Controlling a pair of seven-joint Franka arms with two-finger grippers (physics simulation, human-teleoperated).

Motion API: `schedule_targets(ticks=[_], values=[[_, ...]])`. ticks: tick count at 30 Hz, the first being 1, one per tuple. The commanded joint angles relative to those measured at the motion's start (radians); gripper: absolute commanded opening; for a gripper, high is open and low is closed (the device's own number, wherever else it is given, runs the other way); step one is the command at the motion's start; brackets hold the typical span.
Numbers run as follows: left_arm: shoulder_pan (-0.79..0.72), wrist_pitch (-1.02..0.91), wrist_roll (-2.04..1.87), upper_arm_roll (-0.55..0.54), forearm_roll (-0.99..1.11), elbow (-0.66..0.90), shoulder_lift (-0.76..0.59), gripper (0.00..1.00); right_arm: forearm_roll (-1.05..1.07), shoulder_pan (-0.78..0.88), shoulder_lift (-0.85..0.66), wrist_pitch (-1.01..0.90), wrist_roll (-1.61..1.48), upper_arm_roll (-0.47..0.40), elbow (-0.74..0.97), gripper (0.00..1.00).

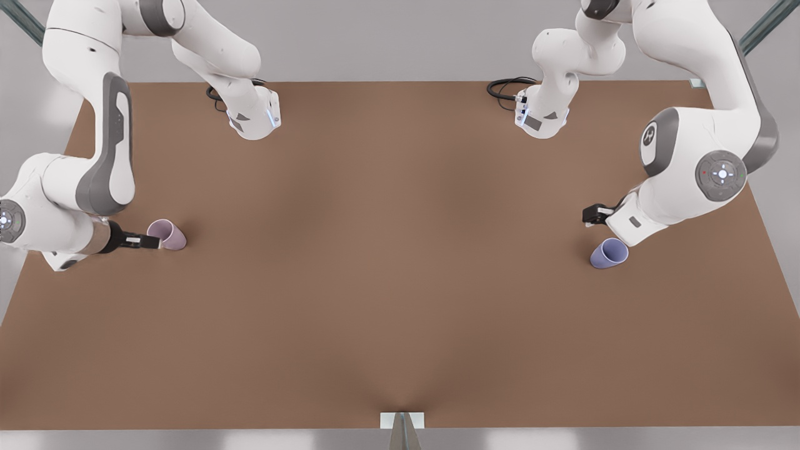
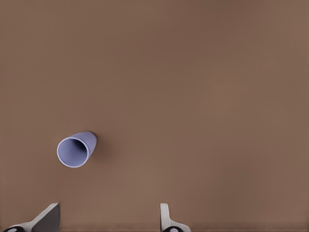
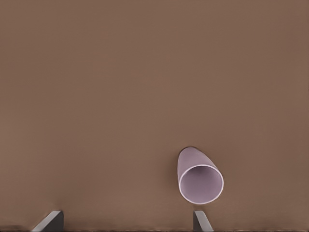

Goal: Stack the cups, with the pink cup at the bottom and the purple cup at the top

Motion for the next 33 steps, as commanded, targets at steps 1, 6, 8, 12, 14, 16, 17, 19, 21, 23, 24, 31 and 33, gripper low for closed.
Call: schedule_targets(ticks=[1, 6, 8, 12, 14, 16, 17, 19, 21, 23, 24, 31, 33], values=[[0.0, -0.016, 0.007, 0.0, 0.0, 0.0, 0.0, 1.0, -0.005, -0.009, -0.064, 0.087, -0.093, 0.0, -0.107, 1.0], [0.0, -0.024, 0.007, 0.002, 0.003, 0.0, 0.0, 1.0, -0.003, -0.096, -0.172, 0.247, -0.096, -0.009, -0.377, 1.0], [0.0, -0.024, 0.007, 0.002, 0.003, -0.001, 0.0, 1.0, -0.003, -0.15, -0.133, 0.308, -0.096, -0.009, -0.385, 1.0], [0.0, -0.032, 0.007, 0.002, 0.003, -0.001, 0.007, 1.0, -0.003, -0.214, -0.029, 0.403, -0.142, -0.009, -0.345, 1.0], [0.0, -0.032, 0.008, 0.002, 0.003, -0.001, 0.003, 1.0, 0.0, -0.204, 0.0, 0.406, -0.133, -0.007, -0.331, 1.0], [0.0, -0.05, 0.01, 0.002, 0.003, -0.001, -0.003, 1.0, -0.002, -0.202, 0.014, 0.422, -0.149, -0.004, -0.328, 1.0], [0.0, -0.061, 0.01, 0.002, 0.003, 0.0, -0.006, 1.0, -0.002, -0.202, 0.017, 0.422, -0.152, -0.004, -0.334, 1.0], [0.0, -0.076, 0.008, 0.0, 0.003, 0.0, -0.008, 1.0, -0.002, -0.202, 0.022, 0.423, -0.153, -0.004, -0.342, 1.0], [0.0, -0.078, 0.008, 0.0, 0.003, 0.0, -0.008, 1.0, -0.005, -0.217, 0.019, 0.422, -0.172, -0.006, -0.383, 1.0], [0.0, -0.09, 0.007, -0.001, 0.003, 0.005, -0.016, 1.0, -0.006, -0.221, 0.019, 0.422, -0.19, -0.009, -0.391, 1.0], [0.0, -0.09, 0.002, -0.001, 0.002, 0.011, -0.016, 1.0, -0.022, -0.228, 0.019, 0.422, -0.19, -0.01, -0.402, 1.0], [-0.002, -0.09, 0.002, -0.003, 0.003, 0.009, -0.012, 1.0, -0.046, -0.268, 0.114, 0.549, -0.195, -0.013, -0.393, 1.0], [-0.002, -0.09, 0.002, -0.003, 0.003, 0.009, -0.011, 1.0, -0.046, -0.267, 0.115, 0.55, -0.195, -0.013, -0.391, 0.87]])
